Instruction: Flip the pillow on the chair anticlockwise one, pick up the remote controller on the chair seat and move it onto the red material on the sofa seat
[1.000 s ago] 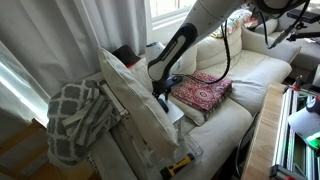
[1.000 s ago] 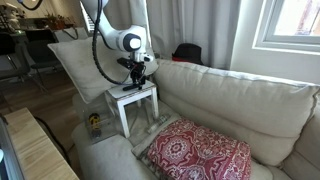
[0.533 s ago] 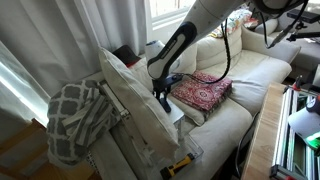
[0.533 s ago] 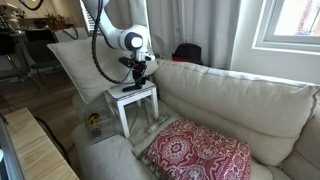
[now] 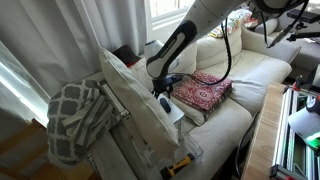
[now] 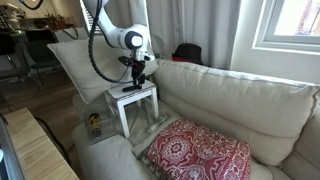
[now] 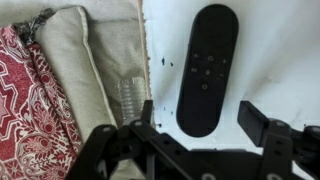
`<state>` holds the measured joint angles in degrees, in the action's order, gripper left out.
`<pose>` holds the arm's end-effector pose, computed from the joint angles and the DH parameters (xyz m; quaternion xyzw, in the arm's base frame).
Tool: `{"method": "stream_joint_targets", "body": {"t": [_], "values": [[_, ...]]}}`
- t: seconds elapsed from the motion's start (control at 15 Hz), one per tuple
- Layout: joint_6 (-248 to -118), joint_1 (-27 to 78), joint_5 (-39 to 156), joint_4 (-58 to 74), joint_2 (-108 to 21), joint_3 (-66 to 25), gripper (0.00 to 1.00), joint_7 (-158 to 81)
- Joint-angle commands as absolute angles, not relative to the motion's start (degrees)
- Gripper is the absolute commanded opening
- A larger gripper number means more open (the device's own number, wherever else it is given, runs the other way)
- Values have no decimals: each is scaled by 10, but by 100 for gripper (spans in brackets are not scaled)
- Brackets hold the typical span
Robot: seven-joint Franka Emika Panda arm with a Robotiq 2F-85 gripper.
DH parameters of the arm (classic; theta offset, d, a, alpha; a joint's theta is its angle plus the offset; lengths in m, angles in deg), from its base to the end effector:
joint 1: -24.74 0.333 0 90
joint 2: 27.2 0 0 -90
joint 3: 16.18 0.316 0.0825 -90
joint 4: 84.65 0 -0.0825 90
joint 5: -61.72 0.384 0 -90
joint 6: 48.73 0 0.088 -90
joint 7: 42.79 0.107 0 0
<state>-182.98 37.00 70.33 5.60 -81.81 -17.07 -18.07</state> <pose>0.6472 0.1334 0.0610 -0.9803 0.1696 0.1005 0.0116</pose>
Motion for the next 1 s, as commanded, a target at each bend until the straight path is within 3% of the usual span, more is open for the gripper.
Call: {"method": "stream_joint_targets", "body": {"t": [0.0, 0.07, 0.13, 0.6, 0.93], "values": [[-1789, 368, 707, 48, -821, -166, 86, -164], [-1784, 368, 708, 46, -823, -166, 70, -161], [-1781, 368, 709, 45, -824, -166, 70, -160], [-1771, 365, 710, 49, -819, -166, 17, -159], [-1812, 348, 712, 139, -757, -189, 17, -152]]}}
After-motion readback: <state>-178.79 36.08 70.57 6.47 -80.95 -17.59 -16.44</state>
